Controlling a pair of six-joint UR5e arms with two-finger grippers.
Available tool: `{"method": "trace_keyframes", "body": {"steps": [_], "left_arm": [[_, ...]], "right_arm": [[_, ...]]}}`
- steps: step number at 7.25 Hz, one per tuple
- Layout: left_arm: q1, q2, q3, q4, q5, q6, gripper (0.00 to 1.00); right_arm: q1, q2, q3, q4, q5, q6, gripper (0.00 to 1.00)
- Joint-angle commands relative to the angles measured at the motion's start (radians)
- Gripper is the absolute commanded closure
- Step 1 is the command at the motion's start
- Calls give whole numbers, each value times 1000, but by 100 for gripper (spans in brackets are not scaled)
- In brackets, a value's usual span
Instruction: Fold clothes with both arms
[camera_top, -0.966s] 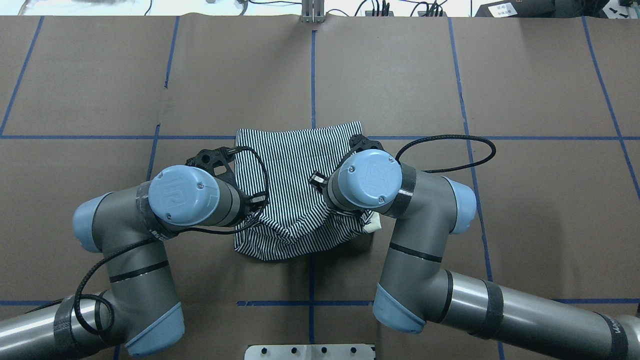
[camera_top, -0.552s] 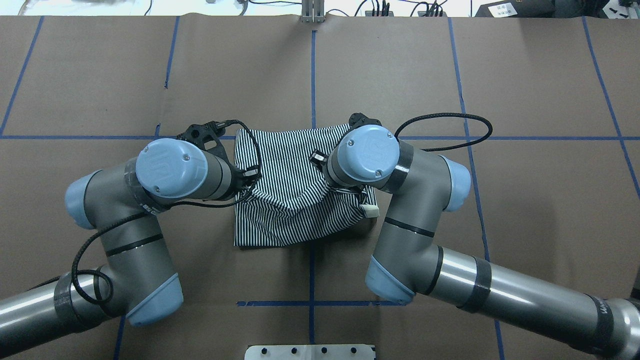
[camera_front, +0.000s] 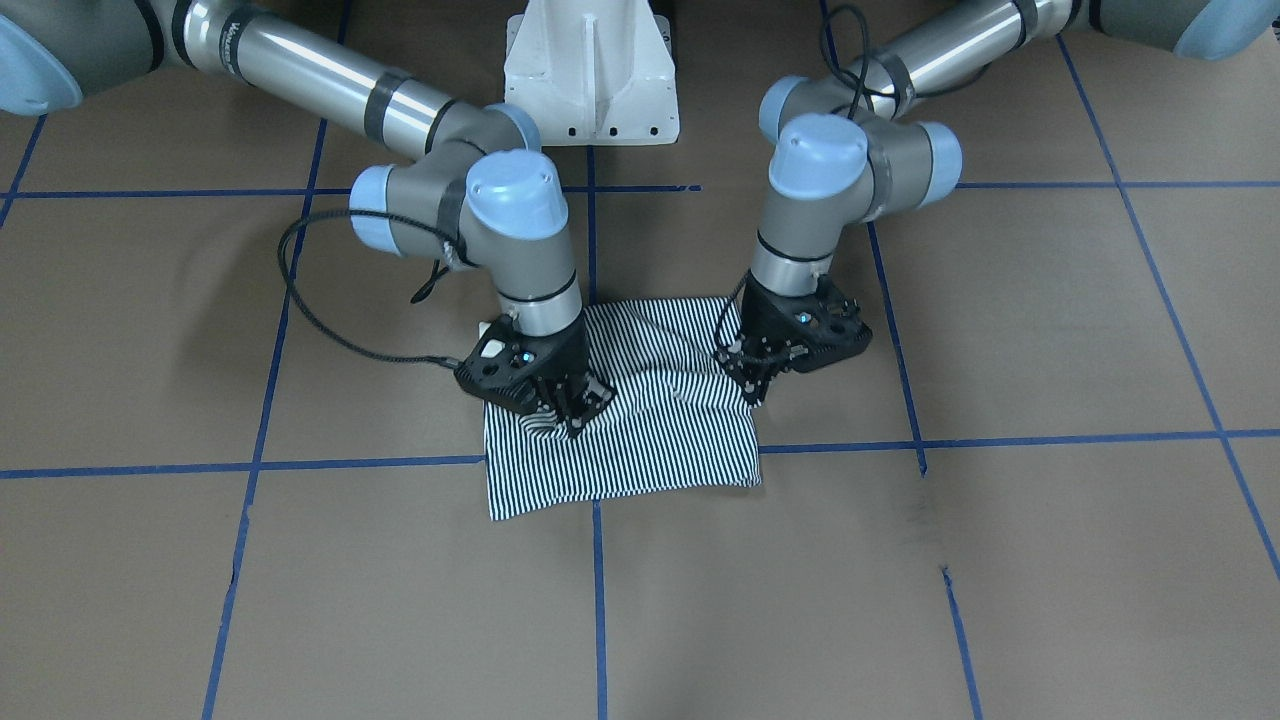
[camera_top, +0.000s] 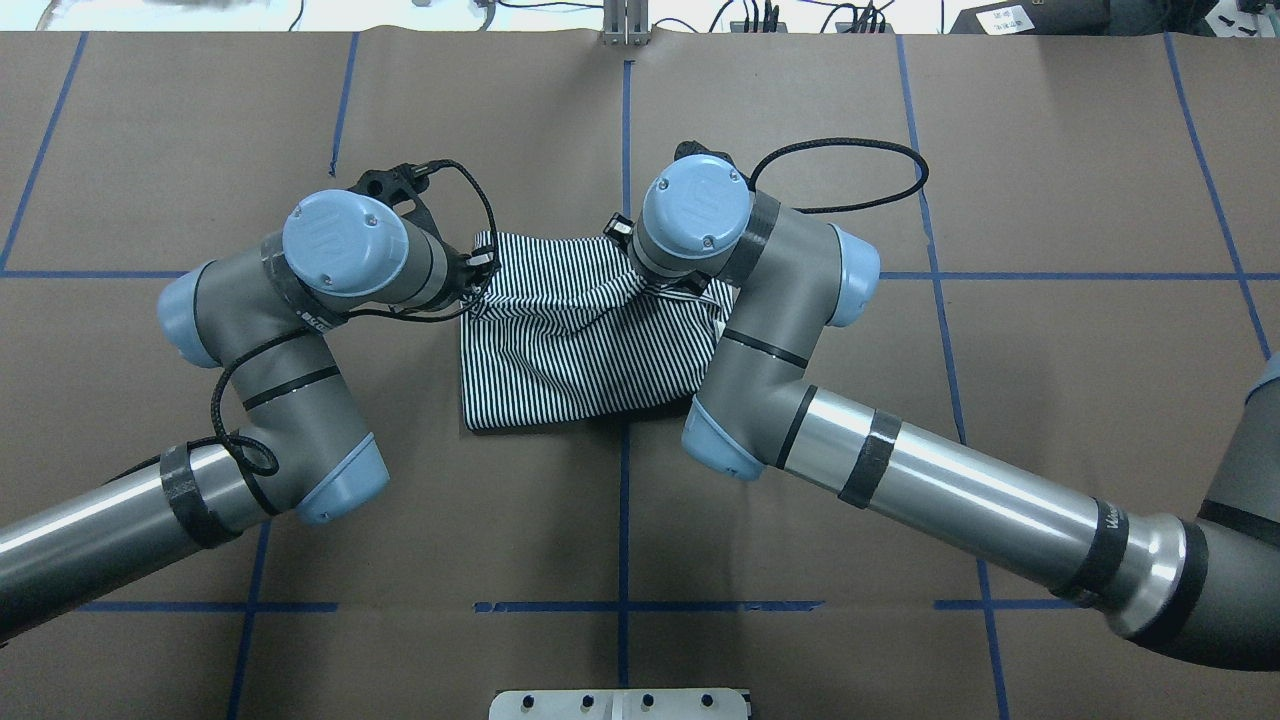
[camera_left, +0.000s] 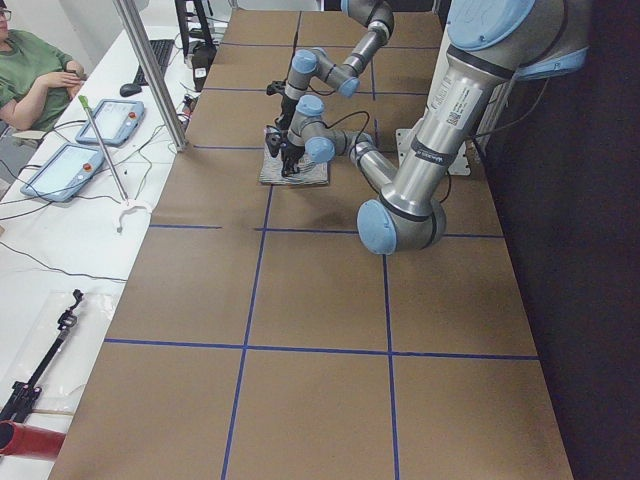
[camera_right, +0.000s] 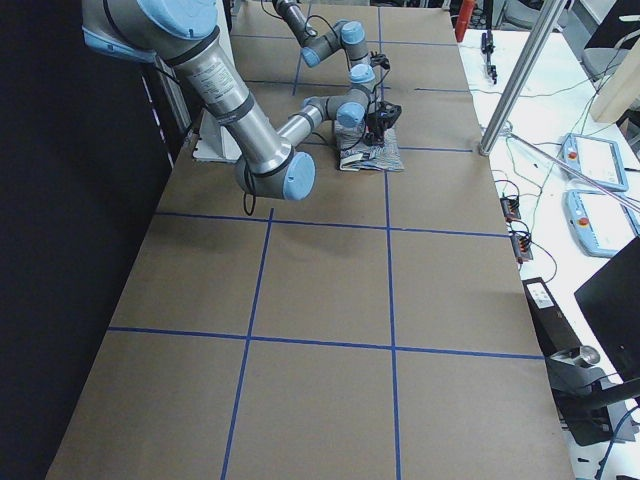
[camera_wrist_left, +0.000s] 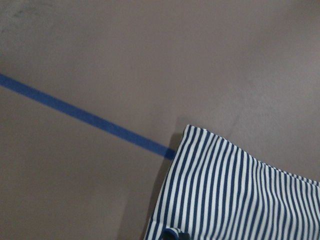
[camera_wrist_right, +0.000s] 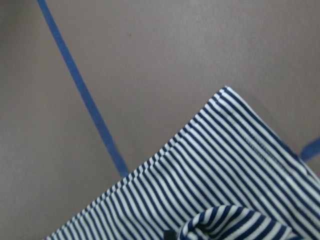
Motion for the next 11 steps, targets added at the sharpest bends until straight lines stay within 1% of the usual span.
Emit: {"method": "trace_keyframes", "body": {"steps": [1,2,3,4,5,6,7,8,9,10,11], "left_arm": [[-78,-17,64,-38,-2,115,0],[-89,-17,63,-38,-6,135,0],[-89,-17,61,-41,-40,137,0],[-104,-17,56,-40,-83,143,0],[-129,-12,47,-32,-161,175,0],[-135,9,-17,-20,-186,198,0],[-132,3,-26,-6,-188,192,0],[-140,14,-42,0,-190,205,0],[-170,14,-48,44,-191,264,0],[-207,16,-81,99,-197,353,0],[-232,40,-103,123,-199,401,0]], "right_arm": [[73,21,-98,37,-5,-145,0],[95,24,-96,37,6,-157,0],[104,32,-96,37,21,-157,0],[115,39,-92,34,55,-204,0],[115,42,-77,24,81,-229,0],[113,42,-52,-7,104,-270,0],[110,39,26,-145,130,-377,0],[72,65,75,-282,114,-502,0],[17,91,77,-302,76,-532,0],[-50,126,63,-303,23,-555,0],[-89,145,39,-300,-6,-609,0]]}}
